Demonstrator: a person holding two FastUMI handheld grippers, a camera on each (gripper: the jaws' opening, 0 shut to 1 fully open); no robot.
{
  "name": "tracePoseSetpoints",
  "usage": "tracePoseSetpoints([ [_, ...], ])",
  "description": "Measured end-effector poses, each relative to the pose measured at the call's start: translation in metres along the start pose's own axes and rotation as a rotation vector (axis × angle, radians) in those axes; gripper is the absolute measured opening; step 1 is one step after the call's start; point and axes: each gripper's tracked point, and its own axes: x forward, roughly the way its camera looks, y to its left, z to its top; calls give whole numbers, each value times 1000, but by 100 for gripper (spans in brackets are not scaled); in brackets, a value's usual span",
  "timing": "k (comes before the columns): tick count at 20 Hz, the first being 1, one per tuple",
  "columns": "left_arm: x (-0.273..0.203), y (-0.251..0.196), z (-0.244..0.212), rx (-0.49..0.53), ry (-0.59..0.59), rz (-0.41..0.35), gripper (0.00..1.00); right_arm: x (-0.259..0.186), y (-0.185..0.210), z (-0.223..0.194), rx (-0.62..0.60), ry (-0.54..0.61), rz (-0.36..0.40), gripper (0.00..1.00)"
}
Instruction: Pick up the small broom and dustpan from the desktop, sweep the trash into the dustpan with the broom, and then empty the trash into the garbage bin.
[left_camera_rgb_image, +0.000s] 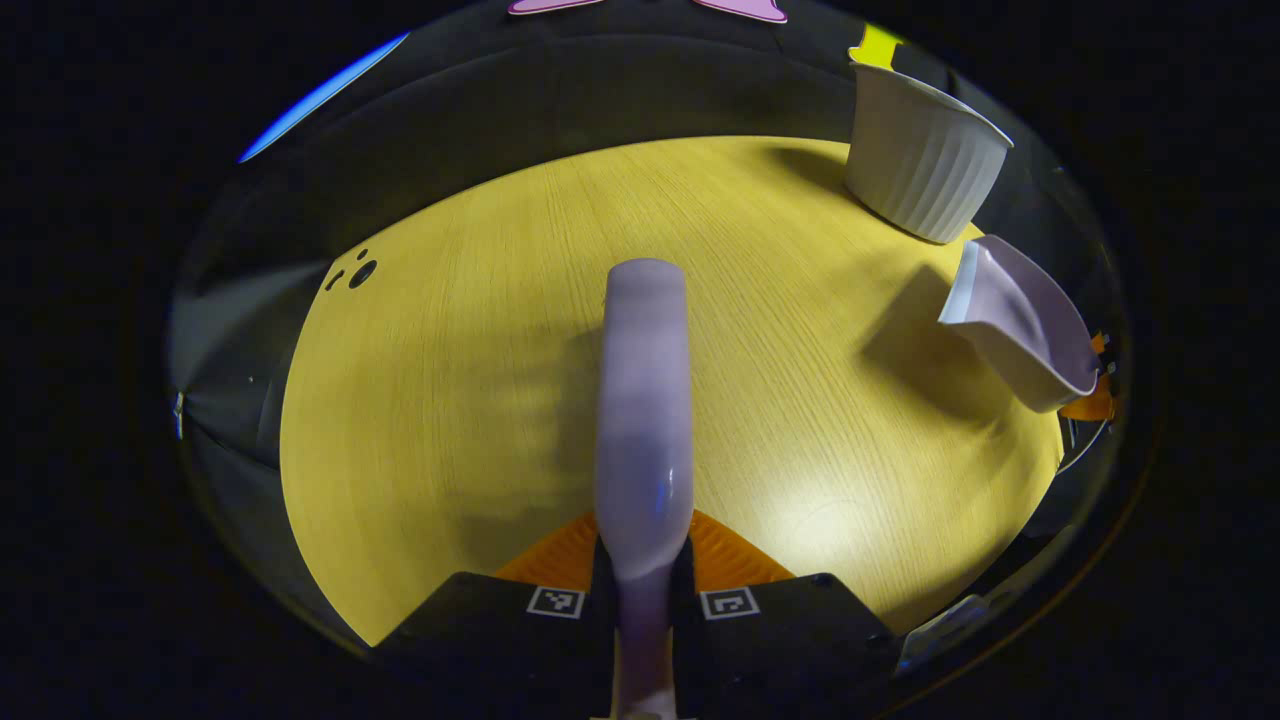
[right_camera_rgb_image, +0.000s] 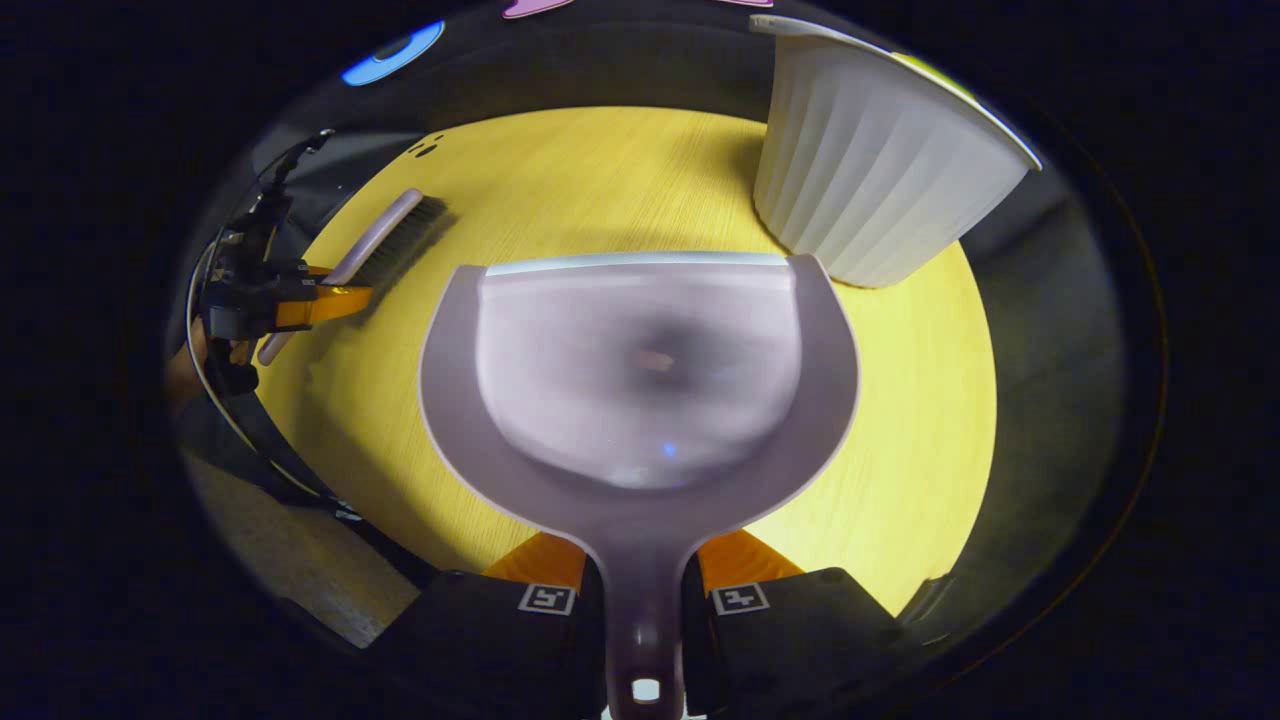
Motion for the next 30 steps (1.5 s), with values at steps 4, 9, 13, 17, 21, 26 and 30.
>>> tracePoseSetpoints([
  [4, -1, -1, -8, 7, 32, -7, 28, 24, 7, -1, -41, 3, -2, 35],
  [9, 1, 15, -14, 1, 65, 38, 28, 46, 16, -5, -36, 4, 9, 36],
  [13, 0, 29, -16, -1, 72, 81, 32, 51, 25, -6, -30, 11, 39, 33],
  [17, -2, 27, -14, 6, 53, 76, 37, 42, 27, -5, -14, 14, 54, 45],
  [21, -11, 24, -9, 1, 5, 78, 51, 16, 20, -4, -8, 1, 47, 46],
  [26, -44, 21, 0, 46, -80, 93, 55, -42, 20, 9, 7, -99, 25, 46],
  [30, -85, 11, 18, 34, -218, 69, 55, -88, 30, 33, 6, -234, -8, 46],
])
